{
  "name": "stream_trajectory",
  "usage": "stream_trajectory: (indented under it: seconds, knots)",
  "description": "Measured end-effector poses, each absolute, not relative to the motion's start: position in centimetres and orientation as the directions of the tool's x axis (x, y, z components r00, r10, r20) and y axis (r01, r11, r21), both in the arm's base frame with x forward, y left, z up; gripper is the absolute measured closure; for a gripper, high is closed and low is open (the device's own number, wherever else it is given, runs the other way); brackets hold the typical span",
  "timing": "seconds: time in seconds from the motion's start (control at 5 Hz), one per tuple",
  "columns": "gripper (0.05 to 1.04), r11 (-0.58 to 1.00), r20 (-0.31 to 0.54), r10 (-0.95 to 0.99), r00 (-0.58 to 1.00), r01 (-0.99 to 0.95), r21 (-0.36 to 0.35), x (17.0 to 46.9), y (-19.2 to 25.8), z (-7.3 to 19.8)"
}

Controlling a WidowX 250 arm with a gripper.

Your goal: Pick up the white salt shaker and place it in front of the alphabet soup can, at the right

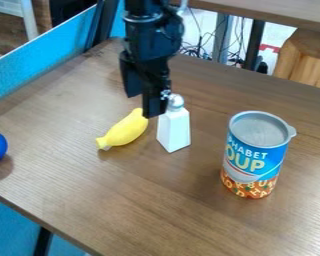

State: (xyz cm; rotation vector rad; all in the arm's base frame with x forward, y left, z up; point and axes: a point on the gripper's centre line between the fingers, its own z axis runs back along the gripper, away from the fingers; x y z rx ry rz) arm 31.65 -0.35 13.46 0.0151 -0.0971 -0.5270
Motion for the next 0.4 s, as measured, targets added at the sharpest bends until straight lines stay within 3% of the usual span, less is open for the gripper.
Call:
stream_trajectory:
  seconds: [0.4]
  knots:
    - [0.083, 0.852, 0.063, -0.523, 0.85, 0.523, 0.019, 33.11, -1.3, 12.57]
